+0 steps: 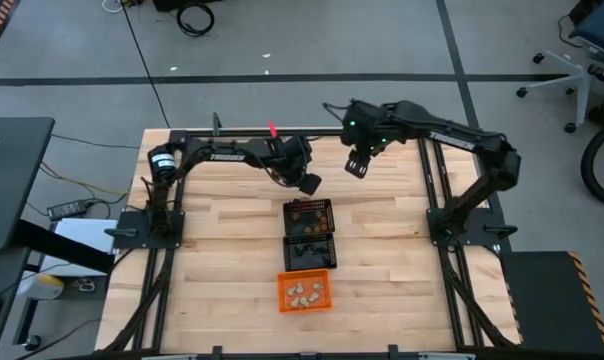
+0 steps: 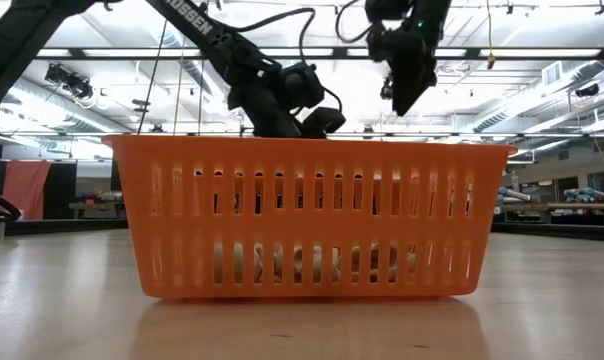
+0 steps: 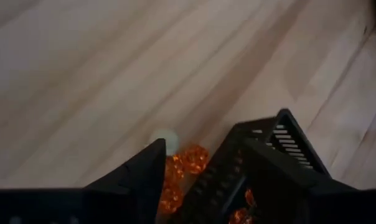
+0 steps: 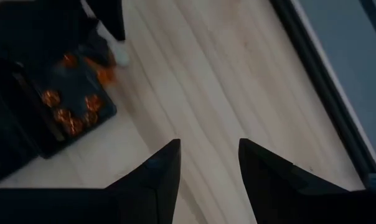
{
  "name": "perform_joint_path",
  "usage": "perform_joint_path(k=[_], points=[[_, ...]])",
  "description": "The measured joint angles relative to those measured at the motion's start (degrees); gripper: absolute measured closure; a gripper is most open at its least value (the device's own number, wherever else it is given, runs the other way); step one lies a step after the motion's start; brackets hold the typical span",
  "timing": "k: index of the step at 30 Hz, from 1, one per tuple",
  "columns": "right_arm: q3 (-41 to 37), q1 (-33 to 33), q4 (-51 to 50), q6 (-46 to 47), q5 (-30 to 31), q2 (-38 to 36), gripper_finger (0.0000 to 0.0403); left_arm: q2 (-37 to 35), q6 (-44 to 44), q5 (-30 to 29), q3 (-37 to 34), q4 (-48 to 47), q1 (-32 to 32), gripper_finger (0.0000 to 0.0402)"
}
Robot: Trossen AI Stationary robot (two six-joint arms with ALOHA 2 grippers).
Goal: Sort Halloween decoration
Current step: Put the white skull toy into the orange bin
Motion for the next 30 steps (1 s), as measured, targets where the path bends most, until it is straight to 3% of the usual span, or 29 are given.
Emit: perform_joint_path(k=[8,19,30], points=[[0.0,0.49,2.4,1.22,0.0,-2.84,0.0237,0.36,1.05,-7.8,0.03,-0.12,-1.46,0.0171],[0.0,2.95,3.26,1.19,-0.39,-1.77,0.0237,4.72,4.02,-8.57,1.69,-3.78,-1.94,0.0171],[0.0,3.63,3.28,1.11,-0.26,-1.75,0.0237,5.71,16.01,-10.02,1.77,-3.58,-4.51,0.0171]])
